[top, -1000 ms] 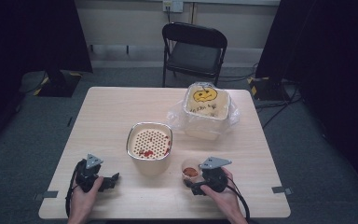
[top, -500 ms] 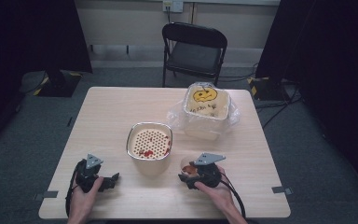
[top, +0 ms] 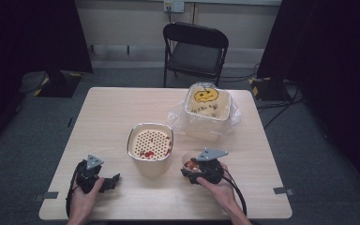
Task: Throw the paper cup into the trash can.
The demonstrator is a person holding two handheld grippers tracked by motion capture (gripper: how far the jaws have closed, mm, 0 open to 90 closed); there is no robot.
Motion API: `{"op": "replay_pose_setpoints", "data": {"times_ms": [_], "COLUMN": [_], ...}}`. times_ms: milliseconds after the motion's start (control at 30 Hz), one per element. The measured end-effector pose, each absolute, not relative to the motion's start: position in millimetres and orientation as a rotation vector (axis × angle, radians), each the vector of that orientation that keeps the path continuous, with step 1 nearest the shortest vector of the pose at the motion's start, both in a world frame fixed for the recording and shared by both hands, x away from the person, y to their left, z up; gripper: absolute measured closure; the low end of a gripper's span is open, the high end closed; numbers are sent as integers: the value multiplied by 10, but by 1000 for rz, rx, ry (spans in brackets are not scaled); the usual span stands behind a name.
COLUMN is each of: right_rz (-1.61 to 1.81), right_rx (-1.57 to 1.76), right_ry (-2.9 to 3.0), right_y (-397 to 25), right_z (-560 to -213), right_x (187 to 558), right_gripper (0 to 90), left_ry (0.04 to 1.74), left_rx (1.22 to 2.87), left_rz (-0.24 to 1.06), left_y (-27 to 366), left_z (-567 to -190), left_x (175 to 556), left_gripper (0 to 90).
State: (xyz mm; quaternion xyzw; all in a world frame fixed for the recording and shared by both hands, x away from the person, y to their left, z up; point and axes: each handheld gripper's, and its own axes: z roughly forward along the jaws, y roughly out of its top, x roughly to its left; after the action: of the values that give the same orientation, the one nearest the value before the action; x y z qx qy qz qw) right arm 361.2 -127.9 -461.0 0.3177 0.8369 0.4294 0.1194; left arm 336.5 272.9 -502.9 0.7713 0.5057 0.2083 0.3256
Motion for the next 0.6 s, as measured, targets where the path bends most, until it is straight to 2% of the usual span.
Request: {"op": "replay_pose_setpoints", "data": {"times_ms": [600], "right_rz": [1243], "right_rx": [911], "right_ry": [2390], "right_y": [-1332], "right_z": [-4218], "right_x": [3680], "right_gripper": [424], "left_ry": [1326], "left_rx": [2021], "left_rz": [546], "left_y": [2729], "left_z": [-5029], "left_x": [3366], "left_gripper": [0]}}
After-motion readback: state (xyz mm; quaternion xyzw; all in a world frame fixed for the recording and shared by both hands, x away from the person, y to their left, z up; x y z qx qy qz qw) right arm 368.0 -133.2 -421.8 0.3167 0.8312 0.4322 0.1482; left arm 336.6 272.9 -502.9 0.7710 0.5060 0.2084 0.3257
